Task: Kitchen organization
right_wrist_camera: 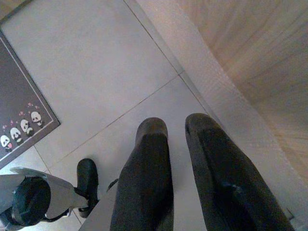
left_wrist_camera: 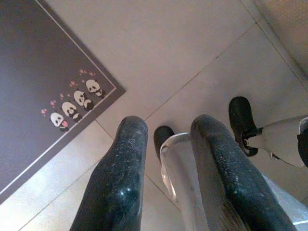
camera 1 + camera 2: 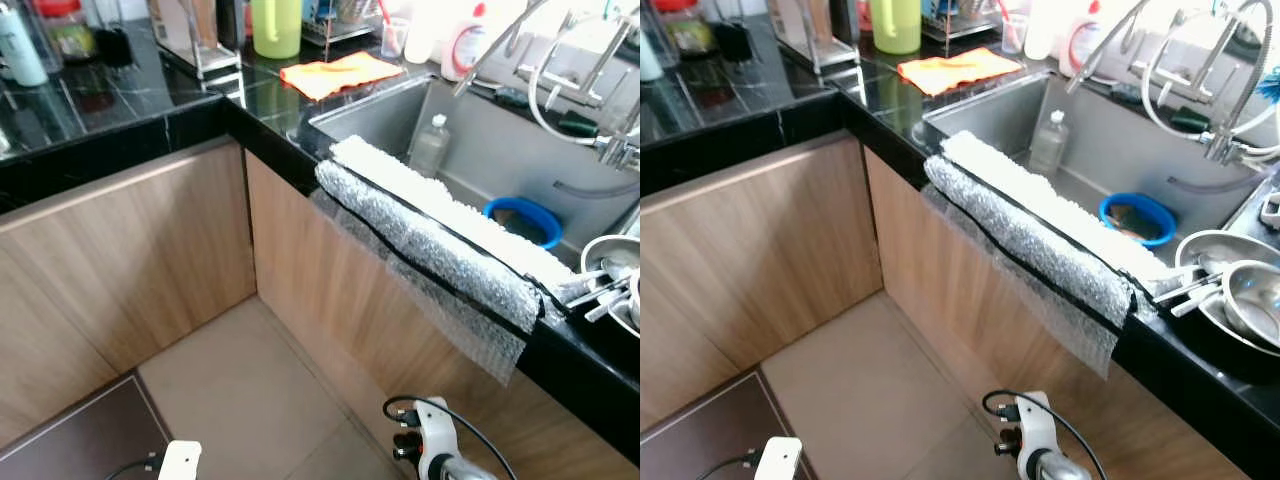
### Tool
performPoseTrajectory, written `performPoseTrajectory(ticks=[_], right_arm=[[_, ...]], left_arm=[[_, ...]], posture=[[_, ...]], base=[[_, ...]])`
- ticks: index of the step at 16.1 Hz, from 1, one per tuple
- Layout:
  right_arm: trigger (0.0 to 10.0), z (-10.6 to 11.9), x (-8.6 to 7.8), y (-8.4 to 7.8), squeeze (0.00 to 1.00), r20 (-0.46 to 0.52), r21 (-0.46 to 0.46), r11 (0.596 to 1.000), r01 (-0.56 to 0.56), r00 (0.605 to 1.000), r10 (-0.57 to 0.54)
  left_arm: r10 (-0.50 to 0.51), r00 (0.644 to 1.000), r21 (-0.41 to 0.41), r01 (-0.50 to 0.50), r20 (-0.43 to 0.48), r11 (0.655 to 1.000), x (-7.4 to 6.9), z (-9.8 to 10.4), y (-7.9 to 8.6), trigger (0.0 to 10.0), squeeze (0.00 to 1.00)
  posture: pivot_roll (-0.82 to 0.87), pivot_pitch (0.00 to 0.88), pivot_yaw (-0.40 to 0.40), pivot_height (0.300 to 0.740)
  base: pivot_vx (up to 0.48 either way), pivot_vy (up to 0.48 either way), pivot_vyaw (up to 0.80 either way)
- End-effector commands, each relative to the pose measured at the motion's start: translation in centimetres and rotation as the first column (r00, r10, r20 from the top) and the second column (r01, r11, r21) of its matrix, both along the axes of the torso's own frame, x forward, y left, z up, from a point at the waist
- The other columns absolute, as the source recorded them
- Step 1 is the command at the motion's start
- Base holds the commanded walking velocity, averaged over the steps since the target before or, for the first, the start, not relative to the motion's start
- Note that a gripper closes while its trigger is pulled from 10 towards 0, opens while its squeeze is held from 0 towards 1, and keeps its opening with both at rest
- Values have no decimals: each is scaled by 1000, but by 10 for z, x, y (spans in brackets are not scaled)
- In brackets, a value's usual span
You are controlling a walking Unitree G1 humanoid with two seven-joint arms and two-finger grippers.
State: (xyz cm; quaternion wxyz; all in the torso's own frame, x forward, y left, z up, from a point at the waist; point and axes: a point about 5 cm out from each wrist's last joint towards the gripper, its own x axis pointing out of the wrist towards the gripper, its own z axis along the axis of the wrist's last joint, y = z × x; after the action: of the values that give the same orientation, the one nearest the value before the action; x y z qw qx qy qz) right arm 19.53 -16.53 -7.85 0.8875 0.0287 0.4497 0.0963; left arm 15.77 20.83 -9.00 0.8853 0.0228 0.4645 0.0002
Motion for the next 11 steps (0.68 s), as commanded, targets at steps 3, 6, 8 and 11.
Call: performPoseTrajectory(ticks=[3, 6, 8, 11], right_arm=[[10000, -1, -2, 0, 0, 3, 9, 1000, 4, 1000, -4], [10000, 0, -1, 0, 0, 5, 9, 1000, 7, 1000, -7], [10000, -1, -2, 0, 0, 0, 7, 1000, 6, 1000, -6], [10000, -1, -2, -1, 0, -7, 4, 1000, -3, 1000, 3]], left_arm=[[22, 999, -5, -22, -23, 1000, -4, -2, -1, 10000, 0], [26, 999, -9, -26, -19, 1000, -4, -2, -1, 10000, 0], [24, 1000, -9, -24, -18, 1000, -4, -2, -1, 10000, 0], [17, 1000, -5, -17, -16, 1000, -3, -2, -1, 10000, 0]], posture=[[27, 31, -34, 740], [28, 30, -35, 740], [28, 30, -35, 740], [28, 29, -35, 740]], base=[[0, 0, -227], [0, 287, 0], [0, 480, 0], [0, 274, -683]])
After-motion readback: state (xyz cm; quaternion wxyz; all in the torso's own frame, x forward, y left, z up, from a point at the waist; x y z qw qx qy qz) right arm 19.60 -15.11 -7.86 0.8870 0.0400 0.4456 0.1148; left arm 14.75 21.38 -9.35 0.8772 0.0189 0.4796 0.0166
